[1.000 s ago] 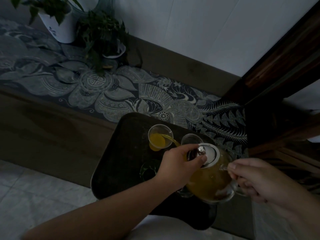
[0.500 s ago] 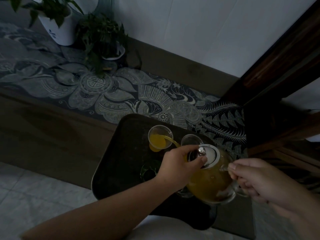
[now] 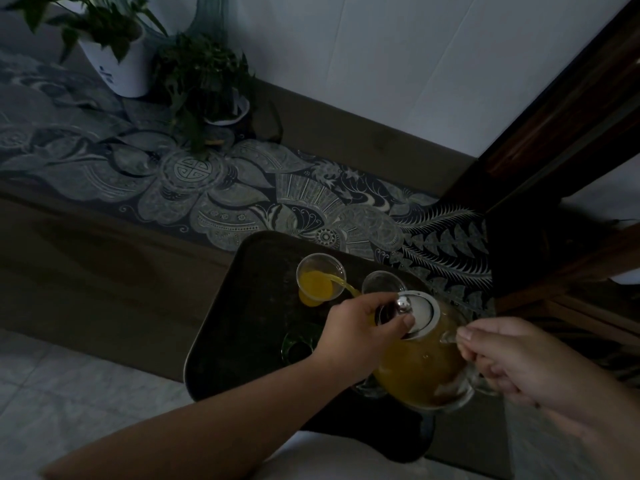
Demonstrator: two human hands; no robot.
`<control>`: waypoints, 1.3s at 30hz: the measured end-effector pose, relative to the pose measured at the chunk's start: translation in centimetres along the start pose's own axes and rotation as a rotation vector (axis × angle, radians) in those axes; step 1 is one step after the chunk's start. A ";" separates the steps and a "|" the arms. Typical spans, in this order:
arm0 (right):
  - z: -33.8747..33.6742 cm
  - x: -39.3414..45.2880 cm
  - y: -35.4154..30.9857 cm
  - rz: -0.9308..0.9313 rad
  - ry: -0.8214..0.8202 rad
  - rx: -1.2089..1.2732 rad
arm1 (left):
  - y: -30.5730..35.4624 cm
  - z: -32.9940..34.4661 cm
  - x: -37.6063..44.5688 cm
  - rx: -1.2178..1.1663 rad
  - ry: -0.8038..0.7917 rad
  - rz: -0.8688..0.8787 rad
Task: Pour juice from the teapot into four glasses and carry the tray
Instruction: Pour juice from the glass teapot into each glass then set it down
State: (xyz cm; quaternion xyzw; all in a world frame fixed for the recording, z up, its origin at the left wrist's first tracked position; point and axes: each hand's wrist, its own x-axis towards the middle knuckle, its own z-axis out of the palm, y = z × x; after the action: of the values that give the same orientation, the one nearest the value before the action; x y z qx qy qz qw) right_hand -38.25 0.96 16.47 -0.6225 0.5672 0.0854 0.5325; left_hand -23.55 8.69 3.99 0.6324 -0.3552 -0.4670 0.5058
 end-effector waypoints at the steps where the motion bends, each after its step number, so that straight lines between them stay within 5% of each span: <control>1: 0.0 0.0 0.1 0.001 -0.001 0.004 | 0.0 0.0 0.0 -0.004 0.000 0.003; 39: 0.0 0.7 0.7 -0.013 0.000 0.023 | -0.3 -0.2 0.2 0.001 -0.009 0.021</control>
State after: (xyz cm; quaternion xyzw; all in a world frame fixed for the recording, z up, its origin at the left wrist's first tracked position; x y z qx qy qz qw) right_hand -38.55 0.69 15.58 -0.6200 0.5641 0.0755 0.5402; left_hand -23.27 8.65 3.70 0.6268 -0.3642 -0.4643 0.5089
